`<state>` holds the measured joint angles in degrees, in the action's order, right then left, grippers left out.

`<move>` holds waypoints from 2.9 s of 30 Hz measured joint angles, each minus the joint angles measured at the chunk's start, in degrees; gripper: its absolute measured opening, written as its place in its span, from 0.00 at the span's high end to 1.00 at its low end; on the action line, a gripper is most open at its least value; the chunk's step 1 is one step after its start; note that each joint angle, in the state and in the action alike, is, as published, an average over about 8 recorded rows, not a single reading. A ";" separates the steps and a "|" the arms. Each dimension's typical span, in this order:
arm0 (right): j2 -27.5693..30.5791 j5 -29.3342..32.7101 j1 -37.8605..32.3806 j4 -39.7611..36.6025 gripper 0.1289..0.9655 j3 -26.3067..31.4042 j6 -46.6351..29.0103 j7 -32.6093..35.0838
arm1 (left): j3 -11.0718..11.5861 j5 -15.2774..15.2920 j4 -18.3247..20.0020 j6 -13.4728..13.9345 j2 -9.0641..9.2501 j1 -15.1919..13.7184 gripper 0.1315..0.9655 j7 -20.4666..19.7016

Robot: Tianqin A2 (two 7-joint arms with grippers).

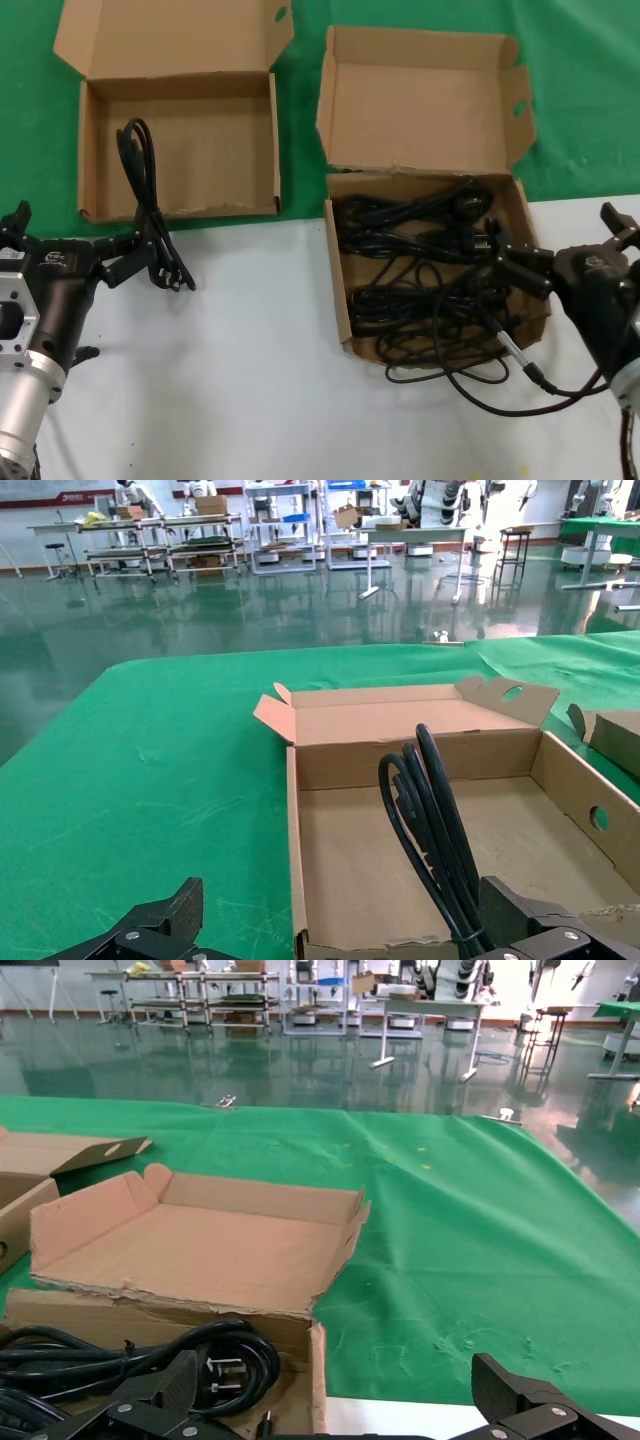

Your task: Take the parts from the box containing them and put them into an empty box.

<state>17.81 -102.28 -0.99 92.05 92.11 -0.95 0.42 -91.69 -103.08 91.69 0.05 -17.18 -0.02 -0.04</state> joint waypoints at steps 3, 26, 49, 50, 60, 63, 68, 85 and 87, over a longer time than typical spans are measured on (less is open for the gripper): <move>0.00 0.00 0.00 0.00 0.00 0.00 0.00 0.00 | 0.00 0.00 0.00 0.00 0.00 0.00 0.00 0.00; 0.00 0.00 0.00 0.00 0.00 0.00 0.00 0.00 | 0.00 0.00 0.00 0.00 0.00 0.00 0.00 0.00; 0.00 0.00 0.00 0.00 0.00 0.00 0.00 0.00 | 0.00 0.00 0.00 0.00 0.00 0.00 0.00 0.00; 0.00 0.00 0.00 0.00 0.00 0.00 0.00 0.00 | 0.00 0.00 0.00 0.00 0.00 0.00 0.00 0.00; 0.00 0.00 0.00 0.00 0.00 0.00 0.00 0.00 | 0.00 0.00 0.00 0.00 0.00 0.00 0.00 0.00; 0.00 0.00 0.00 0.00 0.00 0.00 0.00 0.00 | 0.00 0.00 0.00 0.00 0.00 0.00 0.00 0.00; 0.00 0.00 0.00 0.00 0.00 0.00 0.00 0.00 | 0.00 0.00 0.00 0.00 0.00 0.00 0.00 0.00; 0.00 0.00 0.00 0.00 0.00 0.00 0.00 0.00 | 0.00 0.00 0.00 0.00 0.00 0.00 0.00 0.00; 0.00 0.00 0.00 0.00 0.00 0.00 0.00 0.00 | 0.00 0.00 0.00 0.00 0.00 0.00 0.00 0.00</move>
<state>17.81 -102.28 -0.99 92.05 92.11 -0.95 0.42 -91.69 -103.08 91.69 0.05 -17.18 -0.02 -0.04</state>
